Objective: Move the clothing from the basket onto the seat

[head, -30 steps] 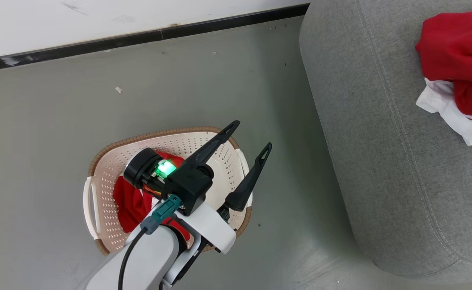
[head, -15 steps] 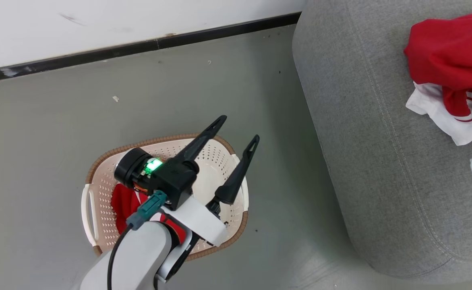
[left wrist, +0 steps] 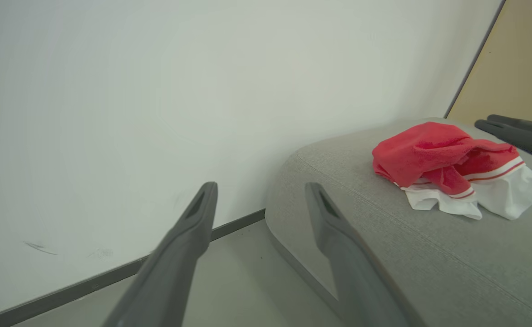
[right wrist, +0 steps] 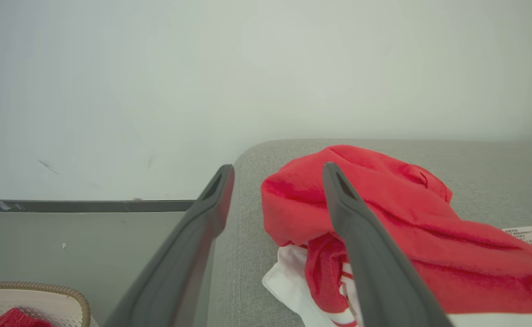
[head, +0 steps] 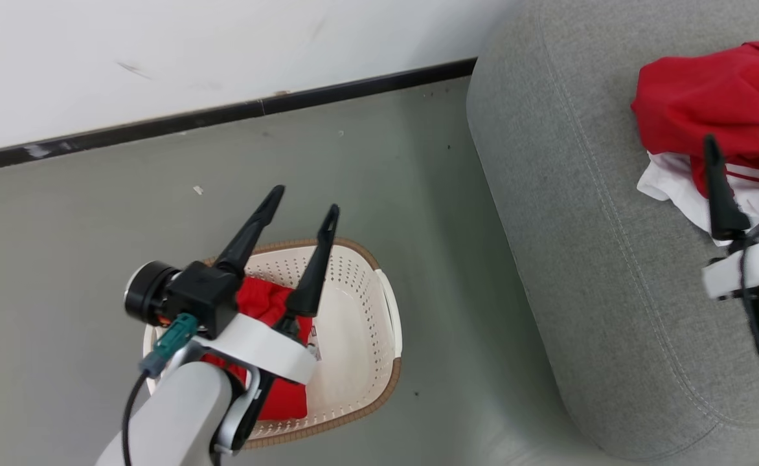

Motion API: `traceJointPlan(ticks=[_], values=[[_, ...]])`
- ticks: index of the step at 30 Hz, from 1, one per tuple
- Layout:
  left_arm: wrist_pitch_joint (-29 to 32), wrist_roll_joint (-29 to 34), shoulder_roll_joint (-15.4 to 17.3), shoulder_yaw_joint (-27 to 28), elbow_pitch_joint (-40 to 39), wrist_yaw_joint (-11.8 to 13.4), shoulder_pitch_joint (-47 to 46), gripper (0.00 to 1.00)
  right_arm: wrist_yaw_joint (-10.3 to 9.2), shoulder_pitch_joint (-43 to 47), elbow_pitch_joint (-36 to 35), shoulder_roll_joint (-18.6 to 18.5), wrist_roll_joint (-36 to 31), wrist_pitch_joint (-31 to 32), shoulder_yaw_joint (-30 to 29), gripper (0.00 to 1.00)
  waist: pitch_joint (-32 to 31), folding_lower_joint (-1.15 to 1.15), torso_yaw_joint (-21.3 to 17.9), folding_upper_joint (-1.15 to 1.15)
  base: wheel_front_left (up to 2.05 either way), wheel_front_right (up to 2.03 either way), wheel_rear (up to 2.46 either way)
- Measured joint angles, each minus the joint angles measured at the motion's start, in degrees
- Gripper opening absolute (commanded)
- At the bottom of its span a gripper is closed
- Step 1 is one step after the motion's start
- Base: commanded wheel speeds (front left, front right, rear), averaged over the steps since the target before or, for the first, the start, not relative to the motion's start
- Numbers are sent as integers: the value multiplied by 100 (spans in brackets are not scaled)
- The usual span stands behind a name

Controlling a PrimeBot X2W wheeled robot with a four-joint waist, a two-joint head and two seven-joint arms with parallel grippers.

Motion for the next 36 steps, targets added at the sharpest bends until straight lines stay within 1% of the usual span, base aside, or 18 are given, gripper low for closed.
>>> traceJointPlan(ticks=[8, 15, 22, 30, 36], values=[[-146, -186, 142, 544, 172, 243, 416, 100, 0, 7, -337, 288, -102, -4, 510, 100, -303, 0, 151, 0, 0, 0, 0], [-204, -296, 168, 993, 234, 485, 855, 100, 0, 34, -432, 530, -211, -4, 858, 100, -565, 0, 367, 0, 0, 0, 0], [-212, -455, 163, 1434, 238, 644, 1307, 100, 0, 279, -444, 698, -347, -4, 1120, 100, -819, 0, 618, 0, 0, 0, 0], [-212, -486, 124, 1833, 83, 697, 1686, 100, 0, 664, -387, 809, -405, -4, 1180, 100, -1097, 0, 914, 0, 0, 0, 0], [-212, -486, 10, 1935, 19, 686, 1951, 100, 0, 1051, -380, 909, -425, -4, 1089, 100, -1304, 0, 1105, 0, 0, 0, 0]])
